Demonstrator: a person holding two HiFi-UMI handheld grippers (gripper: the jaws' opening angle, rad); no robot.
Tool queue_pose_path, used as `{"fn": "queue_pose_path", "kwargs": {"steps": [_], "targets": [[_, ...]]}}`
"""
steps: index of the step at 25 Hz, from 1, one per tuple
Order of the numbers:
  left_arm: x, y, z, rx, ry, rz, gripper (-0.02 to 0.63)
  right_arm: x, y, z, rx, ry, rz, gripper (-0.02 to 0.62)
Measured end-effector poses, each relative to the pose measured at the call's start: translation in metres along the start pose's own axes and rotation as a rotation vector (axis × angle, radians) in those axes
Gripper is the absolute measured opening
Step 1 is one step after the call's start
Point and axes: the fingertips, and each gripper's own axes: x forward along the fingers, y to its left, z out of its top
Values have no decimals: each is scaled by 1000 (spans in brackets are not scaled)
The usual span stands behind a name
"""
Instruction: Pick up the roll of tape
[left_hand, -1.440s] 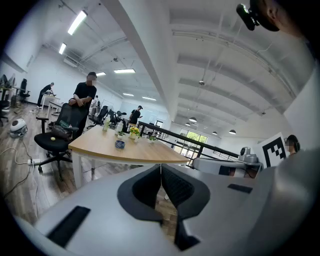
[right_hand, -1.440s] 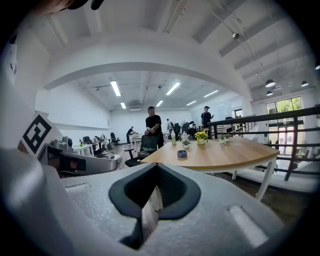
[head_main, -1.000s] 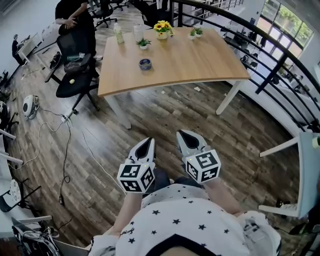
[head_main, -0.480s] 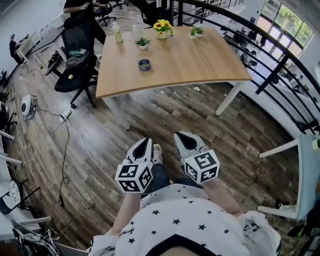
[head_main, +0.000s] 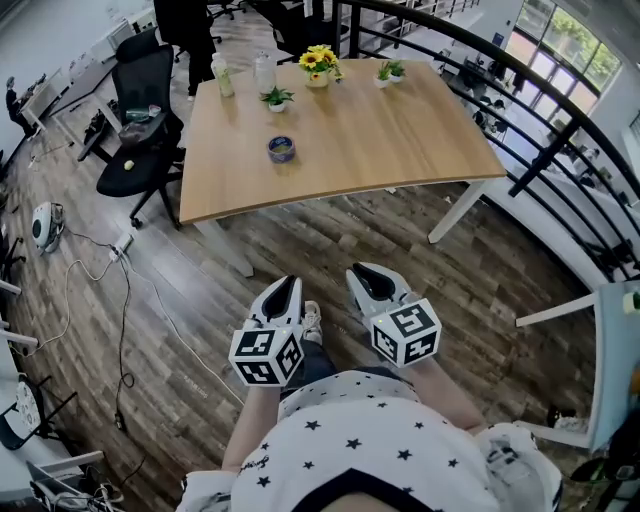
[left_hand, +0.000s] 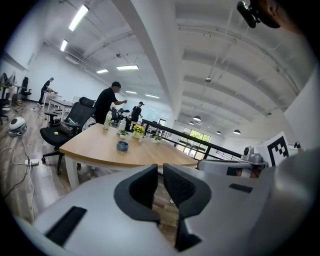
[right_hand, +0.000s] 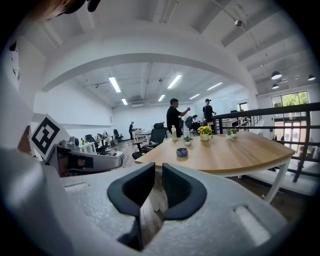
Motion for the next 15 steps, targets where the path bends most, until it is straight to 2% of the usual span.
{"fn": "queue_pose_path", "kwargs": {"steps": [3,15], "targets": [[28,14,14,3,8,-7,40,27,-19,12,6,0,1,39],[130,73,83,15,44,-35,130,133,-74,69,10,13,5,152]]}}
